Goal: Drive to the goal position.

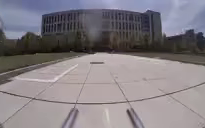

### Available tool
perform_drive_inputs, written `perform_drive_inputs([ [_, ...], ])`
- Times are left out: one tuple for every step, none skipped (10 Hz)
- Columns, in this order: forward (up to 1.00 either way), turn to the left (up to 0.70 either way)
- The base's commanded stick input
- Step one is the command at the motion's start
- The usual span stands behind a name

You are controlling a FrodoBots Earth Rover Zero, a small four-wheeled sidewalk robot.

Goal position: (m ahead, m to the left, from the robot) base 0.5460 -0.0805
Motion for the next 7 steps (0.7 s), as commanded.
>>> perform_drive_inputs([
  [0.50, 0.00],
  [0.50, 0.00],
  [0.50, 0.00],
  [0.50, 0.00],
  [0.50, 0.00],
  [0.50, 0.00],
  [0.50, 0.00],
])
